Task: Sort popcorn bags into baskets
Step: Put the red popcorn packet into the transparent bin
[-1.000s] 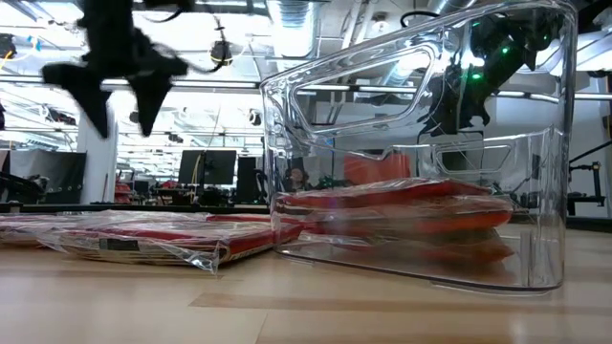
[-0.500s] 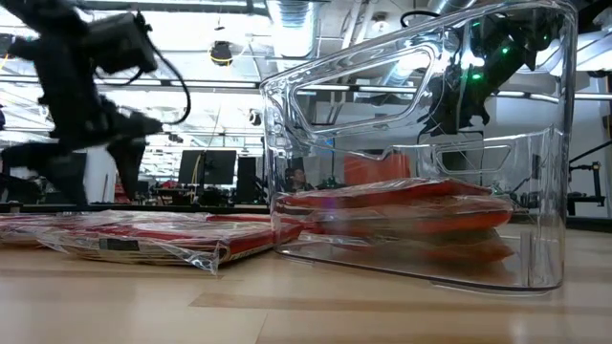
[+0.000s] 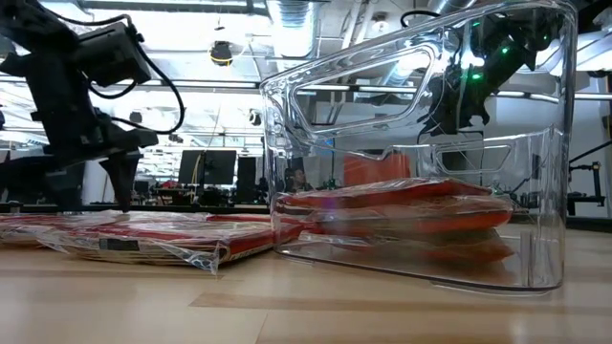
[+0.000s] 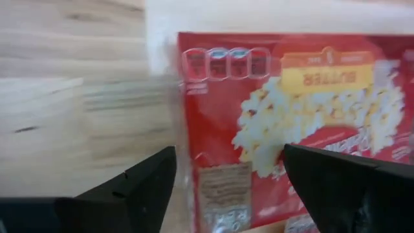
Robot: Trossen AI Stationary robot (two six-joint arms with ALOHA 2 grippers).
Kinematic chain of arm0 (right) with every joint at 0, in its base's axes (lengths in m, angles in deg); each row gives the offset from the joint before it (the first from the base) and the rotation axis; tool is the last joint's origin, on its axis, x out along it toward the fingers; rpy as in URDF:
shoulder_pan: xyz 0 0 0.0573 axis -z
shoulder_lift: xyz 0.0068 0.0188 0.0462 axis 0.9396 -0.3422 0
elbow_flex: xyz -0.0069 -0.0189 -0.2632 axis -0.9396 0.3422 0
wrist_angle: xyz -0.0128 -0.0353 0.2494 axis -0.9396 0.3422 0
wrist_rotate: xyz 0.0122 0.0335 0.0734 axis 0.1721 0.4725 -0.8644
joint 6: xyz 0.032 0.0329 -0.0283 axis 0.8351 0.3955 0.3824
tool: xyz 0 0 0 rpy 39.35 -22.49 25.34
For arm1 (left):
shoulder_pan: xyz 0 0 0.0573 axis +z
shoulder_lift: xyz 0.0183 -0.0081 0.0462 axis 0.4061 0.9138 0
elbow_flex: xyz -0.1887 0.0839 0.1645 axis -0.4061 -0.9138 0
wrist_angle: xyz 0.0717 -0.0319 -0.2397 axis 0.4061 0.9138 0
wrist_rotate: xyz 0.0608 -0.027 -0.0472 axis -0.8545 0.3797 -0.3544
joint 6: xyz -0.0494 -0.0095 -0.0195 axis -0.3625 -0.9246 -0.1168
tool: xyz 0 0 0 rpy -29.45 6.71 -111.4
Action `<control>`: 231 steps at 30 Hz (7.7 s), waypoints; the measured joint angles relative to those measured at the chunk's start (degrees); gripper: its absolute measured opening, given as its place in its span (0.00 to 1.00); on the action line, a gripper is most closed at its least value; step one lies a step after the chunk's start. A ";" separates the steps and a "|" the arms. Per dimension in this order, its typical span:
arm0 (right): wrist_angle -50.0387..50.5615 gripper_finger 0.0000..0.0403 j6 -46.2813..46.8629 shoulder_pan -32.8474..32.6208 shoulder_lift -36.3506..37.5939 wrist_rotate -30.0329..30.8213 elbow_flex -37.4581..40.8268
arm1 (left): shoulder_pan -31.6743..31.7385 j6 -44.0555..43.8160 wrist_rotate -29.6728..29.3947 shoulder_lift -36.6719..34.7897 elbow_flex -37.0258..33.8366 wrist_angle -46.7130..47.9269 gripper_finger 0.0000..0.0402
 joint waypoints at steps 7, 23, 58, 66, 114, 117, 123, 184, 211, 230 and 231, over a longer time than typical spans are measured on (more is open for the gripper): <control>-0.19 0.59 0.02 0.00 0.00 0.00 0.00 | 0.03 -2.46 -1.62 0.07 -5.32 -11.86 0.55; -0.36 0.59 1.16 0.00 0.00 0.04 -0.02 | 0.04 -3.49 -0.78 0.92 -13.56 -30.57 0.01; -0.14 0.59 1.02 0.00 0.00 0.00 -0.02 | -12.19 -0.93 -26.23 -0.89 29.38 -10.84 0.00; -0.11 0.59 1.03 -0.02 0.00 0.00 -0.02 | -18.52 -3.25 -34.00 4.75 29.87 -22.39 0.00; 5.61 0.59 -2.25 -0.17 -0.02 -0.11 -0.02 | -40.51 -2.31 -75.81 67.56 80.84 -57.22 0.00; 5.61 0.59 -3.83 -0.04 -0.02 -0.11 -0.02 | -39.33 -4.93 -76.21 69.95 82.24 -57.22 0.00; 5.22 0.59 -7.20 -0.04 -0.02 -0.07 -0.02 | -37.06 -10.31 -76.45 72.33 82.98 -56.83 0.00; 4.63 0.59 -9.66 -0.07 -0.02 -0.09 -0.02 | -40.71 -49.85 -63.75 72.17 82.98 -19.80 0.15; 26.20 0.60 -26.85 -32.68 3.61 -31.52 -15.37 | -42.67 -17.89 -60.72 60.97 82.92 -15.48 0.26; 20.85 0.60 -32.00 -61.03 -16.20 -18.36 -15.34 | -44.65 -2.92 -60.49 54.69 82.94 -13.73 0.55; 20.29 0.60 -32.56 -60.90 -17.81 -17.61 -15.44 | -45.04 -3.06 -60.49 54.17 82.94 -12.69 0.55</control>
